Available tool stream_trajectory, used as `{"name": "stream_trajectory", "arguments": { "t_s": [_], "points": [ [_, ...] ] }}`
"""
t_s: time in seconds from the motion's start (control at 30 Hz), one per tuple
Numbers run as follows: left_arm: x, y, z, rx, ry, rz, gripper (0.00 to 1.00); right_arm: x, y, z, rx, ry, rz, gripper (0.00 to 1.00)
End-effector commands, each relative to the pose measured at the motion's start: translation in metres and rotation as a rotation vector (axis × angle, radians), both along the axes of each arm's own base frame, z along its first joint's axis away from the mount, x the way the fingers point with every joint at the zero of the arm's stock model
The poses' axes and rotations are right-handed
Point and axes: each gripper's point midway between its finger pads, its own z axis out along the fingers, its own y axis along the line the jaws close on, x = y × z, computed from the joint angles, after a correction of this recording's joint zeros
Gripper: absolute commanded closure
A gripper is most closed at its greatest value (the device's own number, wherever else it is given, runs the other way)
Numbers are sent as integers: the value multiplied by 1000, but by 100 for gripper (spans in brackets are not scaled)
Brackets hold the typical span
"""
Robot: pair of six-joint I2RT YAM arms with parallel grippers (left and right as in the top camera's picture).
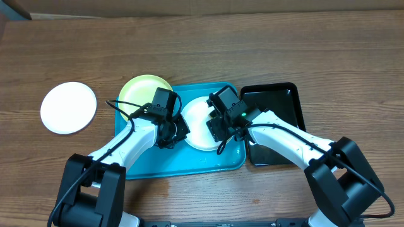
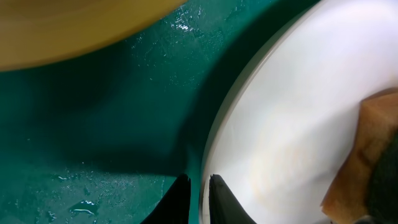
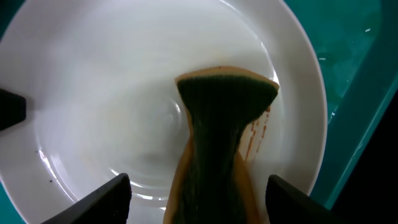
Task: Clean dirty plates on tray and stack at the side
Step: 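Carry the sponge onto the held white plate and scrub it, then scrub the white plate surface with the sponge in the right gripper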
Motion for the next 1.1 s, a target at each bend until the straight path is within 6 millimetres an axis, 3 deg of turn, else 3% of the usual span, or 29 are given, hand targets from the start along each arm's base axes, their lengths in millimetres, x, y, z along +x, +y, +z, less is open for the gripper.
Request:
{"name": "stream_trajectory", "arguments": {
  "t_s": [0.0, 0.17, 0.3, 0.37, 0.53, 0.7, 1.07],
  "points": [
    [-3, -4, -4, -11, 19, -4, 86, -6, -4, -10, -29, 26, 7, 31],
    [-3, -3, -4, -11, 19, -3, 87, -8, -4, -15, -41, 40, 10, 39],
    [-3, -3, -4, -11, 19, -3, 91, -14, -3, -22, -56, 57, 22, 69],
    [-3, -3, -4, -11, 19, -3, 92, -17, -2, -22, -62, 62, 27, 77],
    [-3, -3, -4, -10, 19, -3, 92, -20, -16, -25, -145, 54, 15, 78],
    [-2, 1, -4, 13, 12, 4, 95, -21, -25, -26, -189, 53, 7, 96],
    [-2, 1, -5, 14, 13, 3, 96, -10, -33, -27, -237, 1, -17, 96]
  ]
}}
